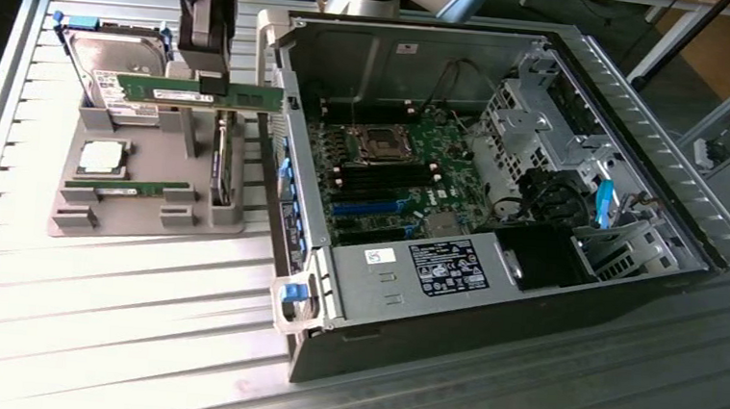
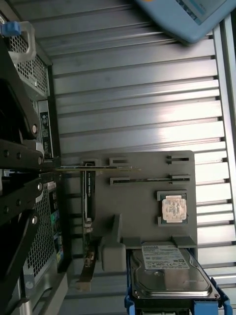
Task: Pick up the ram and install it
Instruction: 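Pick up the ram and move it above insertion slot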
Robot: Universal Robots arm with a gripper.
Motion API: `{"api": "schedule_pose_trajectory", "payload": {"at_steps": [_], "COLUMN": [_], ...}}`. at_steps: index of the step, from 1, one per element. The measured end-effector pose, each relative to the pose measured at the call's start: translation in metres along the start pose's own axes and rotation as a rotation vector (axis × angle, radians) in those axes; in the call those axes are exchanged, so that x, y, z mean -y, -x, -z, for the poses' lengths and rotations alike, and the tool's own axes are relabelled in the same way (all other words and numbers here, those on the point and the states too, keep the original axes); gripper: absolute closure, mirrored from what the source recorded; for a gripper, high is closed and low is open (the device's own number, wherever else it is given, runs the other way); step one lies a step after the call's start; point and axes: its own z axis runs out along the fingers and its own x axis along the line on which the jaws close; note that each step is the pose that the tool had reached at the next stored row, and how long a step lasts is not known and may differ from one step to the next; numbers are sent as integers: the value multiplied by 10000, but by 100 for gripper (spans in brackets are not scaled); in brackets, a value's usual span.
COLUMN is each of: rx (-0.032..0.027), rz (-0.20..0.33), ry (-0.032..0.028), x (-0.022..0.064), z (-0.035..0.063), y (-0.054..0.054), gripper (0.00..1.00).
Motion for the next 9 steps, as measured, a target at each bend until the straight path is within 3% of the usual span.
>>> {"api": "schedule_pose_trajectory", "payload": {"at_steps": [9], "rx": [-11], "rz": [0], "ry": [-1], "x": [150], "z": [4], "y": [15], "gripper": [89]}}
